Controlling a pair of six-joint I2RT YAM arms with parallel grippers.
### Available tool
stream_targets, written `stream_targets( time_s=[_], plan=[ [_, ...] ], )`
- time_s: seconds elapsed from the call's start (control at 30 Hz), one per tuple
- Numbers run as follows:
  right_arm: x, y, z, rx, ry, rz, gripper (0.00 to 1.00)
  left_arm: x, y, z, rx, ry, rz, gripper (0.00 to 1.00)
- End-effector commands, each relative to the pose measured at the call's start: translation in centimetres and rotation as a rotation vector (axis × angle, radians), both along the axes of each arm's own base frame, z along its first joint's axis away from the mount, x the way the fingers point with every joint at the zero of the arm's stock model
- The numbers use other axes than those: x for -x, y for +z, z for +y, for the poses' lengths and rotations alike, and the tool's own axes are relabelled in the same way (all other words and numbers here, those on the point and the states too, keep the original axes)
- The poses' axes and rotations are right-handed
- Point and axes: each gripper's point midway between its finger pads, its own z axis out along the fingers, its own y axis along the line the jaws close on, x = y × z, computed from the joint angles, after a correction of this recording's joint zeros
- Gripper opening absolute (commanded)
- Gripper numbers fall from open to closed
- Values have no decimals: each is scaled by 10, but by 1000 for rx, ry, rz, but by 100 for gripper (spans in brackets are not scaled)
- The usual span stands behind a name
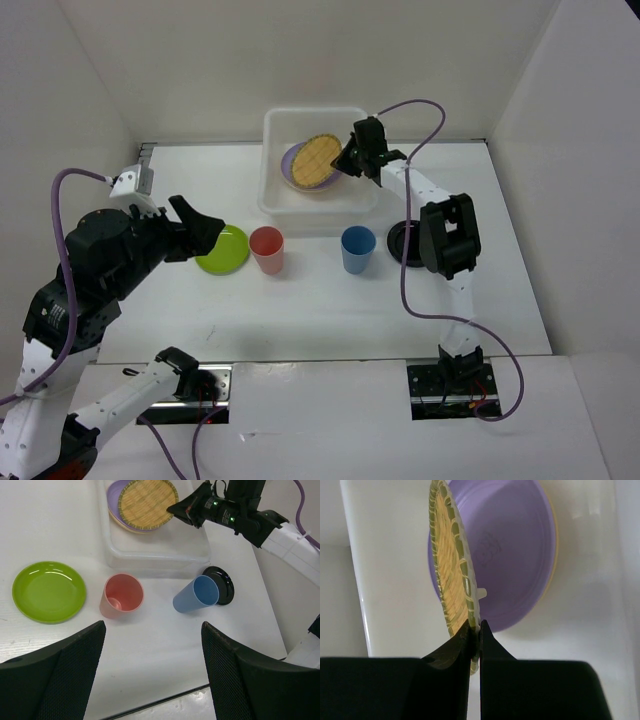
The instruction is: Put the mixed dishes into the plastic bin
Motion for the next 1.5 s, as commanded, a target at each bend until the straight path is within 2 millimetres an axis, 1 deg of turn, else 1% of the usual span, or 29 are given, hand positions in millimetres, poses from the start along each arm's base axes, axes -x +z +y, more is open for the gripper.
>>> stream_targets(
  time_s=[0.0, 0.03, 0.2, 0.23, 0.3, 0.33, 0.37, 0.4, 0.57, 0.67, 0.7, 0.8, 0.83, 0.9, 0.93, 1.0, 1.07, 1.1, 1.13, 1.17, 1.2, 1.23, 1.27, 1.3, 1.33, 1.37, 1.4, 1.43, 1.47],
  plan=[
    [-29, 40, -6, 13, -58, -102, 0, 0, 8, 2, -1, 0, -29, 84],
    [-33, 43, -7, 16, -67, -110, 0, 0, 8, 2, -1, 0, -29, 84],
    [-38, 13, -9, 45, -91, -52, 0, -1, -6, 3, -8, 11, -1, 84],
    [-40, 18, -9, 41, -91, -62, 0, -1, -6, 3, -8, 11, -1, 84],
    [-42, 10, -8, 48, -91, -43, 0, -1, -6, 3, -8, 11, -1, 84],
    [-42, 13, -8, 48, -91, -45, 1, -1, -6, 3, -8, 11, -1, 84],
    [-43, 1, -8, 57, -90, -22, 4, -1, -6, 3, -8, 11, -1, 84],
    [-43, 7, -7, 57, -90, -23, 7, -1, -6, 3, -8, 11, -1, 84],
    [-44, 0, -14, 96, -107, -17, 24, -1, -10, 1, -10, 2, 9, 84],
    [-45, 2, -16, 110, -110, -22, 44, 1, -11, 0, 1, -4, 13, 84],
    [-45, 2, -16, 110, -110, -22, 54, 1, -11, 0, 1, -4, 13, 84],
    [-45, 2, -16, 122, -103, -16, 68, 1, -15, 0, -3, -4, 22, 84],
    [-43, 0, -17, 133, -97, -9, 78, 1, -15, 0, -3, -4, 22, 84],
    [-43, 7, -13, 146, -90, -24, 87, 0, -19, -1, 1, -1, 34, 84],
    [-43, 15, -16, 160, -96, -33, 94, -2, -26, 1, -12, 16, 47, 84],
    [-39, 36, -15, 177, -101, -67, 98, -6, -44, 8, -14, 74, 86, 85],
    [-26, 73, -8, 192, -87, -119, 99, -10, -61, 11, -21, 110, 127, 85],
    [-23, 94, -13, 192, -108, -145, 99, -11, -70, 11, -12, 129, 151, 85],
    [-8, 131, -14, 185, -97, -190, 99, -13, -89, 11, -26, 142, 190, 85],
    [0, 150, -18, 187, -92, -219, 99, -18, -101, 9, -27, 148, 214, 85],
    [21, 185, -26, 174, -83, -263, 99, -23, -116, 7, -14, 174, 248, 85],
    [32, 201, -31, 177, -79, -288, 99, -24, -148, 4, -29, 174, 314, 85],
    [44, 216, -33, 169, -64, -312, 99, -33, -158, 2, 3, 192, 322, 85],
    [57, 213, -36, 181, -36, -296, 99, -36, -170, -2, 38, 195, 353, 85],
    [79, 244, -45, 160, -43, -343, 99, -38, -191, -11, 73, 166, 389, 85],
    [91, 253, -49, 160, -32, -360, 99, -42, -198, -7, 105, 189, 400, 85],
    [101, 244, -53, 169, -28, -340, 99, -44, -200, -8, 150, 201, 402, 85],
    [122, 274, -63, 149, -34, -406, 99, -48, -199, -6, 182, 213, 387, 85],
    [133, 277, -68, 147, -35, -412, 99, -49, -204, 4, 202, 258, 382, 84]
  ],
)
